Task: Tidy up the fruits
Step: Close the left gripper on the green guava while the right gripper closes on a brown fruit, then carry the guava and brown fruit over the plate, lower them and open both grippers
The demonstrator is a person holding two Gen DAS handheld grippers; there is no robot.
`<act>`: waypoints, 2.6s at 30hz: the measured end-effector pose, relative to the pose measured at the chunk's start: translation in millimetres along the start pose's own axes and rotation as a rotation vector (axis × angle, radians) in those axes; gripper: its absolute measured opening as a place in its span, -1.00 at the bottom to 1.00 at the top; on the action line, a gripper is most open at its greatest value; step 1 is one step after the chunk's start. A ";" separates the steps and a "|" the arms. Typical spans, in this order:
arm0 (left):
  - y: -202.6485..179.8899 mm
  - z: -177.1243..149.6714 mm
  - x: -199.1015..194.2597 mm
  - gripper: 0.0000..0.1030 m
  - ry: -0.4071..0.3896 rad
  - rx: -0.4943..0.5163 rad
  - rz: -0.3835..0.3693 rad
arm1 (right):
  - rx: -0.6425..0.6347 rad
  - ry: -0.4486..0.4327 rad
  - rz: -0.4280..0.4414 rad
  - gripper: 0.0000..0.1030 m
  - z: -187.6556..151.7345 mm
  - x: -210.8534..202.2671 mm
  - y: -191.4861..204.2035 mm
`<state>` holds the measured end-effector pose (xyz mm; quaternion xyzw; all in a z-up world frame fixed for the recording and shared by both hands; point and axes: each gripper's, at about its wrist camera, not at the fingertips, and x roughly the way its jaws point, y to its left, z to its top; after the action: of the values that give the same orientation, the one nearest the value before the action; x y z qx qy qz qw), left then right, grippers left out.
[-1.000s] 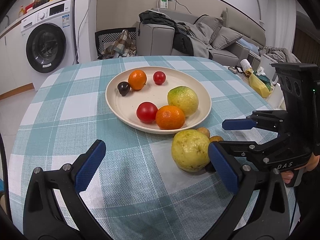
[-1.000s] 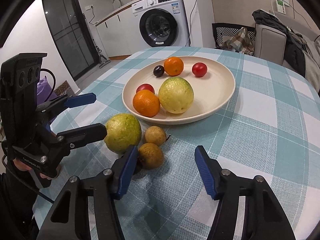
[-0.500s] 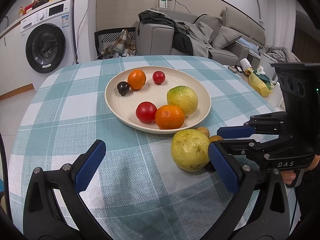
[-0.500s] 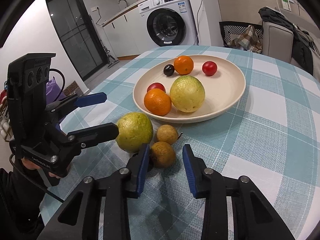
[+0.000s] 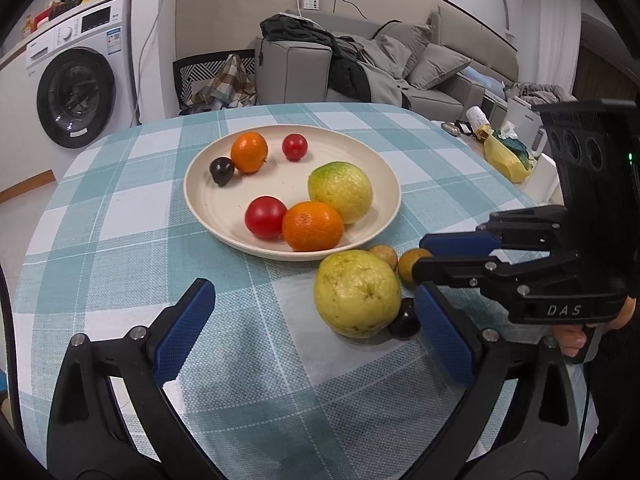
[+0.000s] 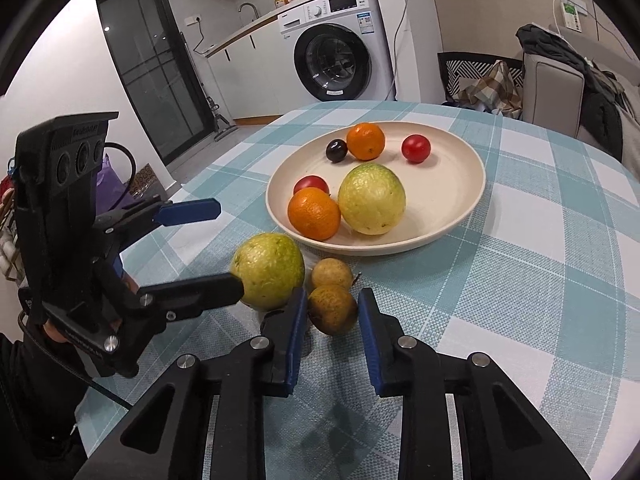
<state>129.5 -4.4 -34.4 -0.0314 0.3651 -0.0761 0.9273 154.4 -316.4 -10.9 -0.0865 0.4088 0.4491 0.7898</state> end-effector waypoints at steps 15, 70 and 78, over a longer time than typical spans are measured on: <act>-9.4 -1.0 12.9 -0.08 0.068 -0.014 -0.107 | 0.002 -0.001 -0.042 -0.48 0.8 -1.4 -3.8; 24.2 15.7 -22.0 -0.08 -0.116 -0.118 -0.061 | 0.021 -0.095 -0.051 -0.45 6.1 -14.2 -3.9; 25.4 22.9 -26.1 -0.08 -0.150 -0.110 -0.010 | 0.053 -0.175 -0.043 -0.45 11.3 -25.2 -5.3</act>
<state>129.3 25.0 -3.0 -0.0899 0.2978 -0.0581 0.9486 158.4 -330.0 13.5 -0.0349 0.3479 0.4270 0.8339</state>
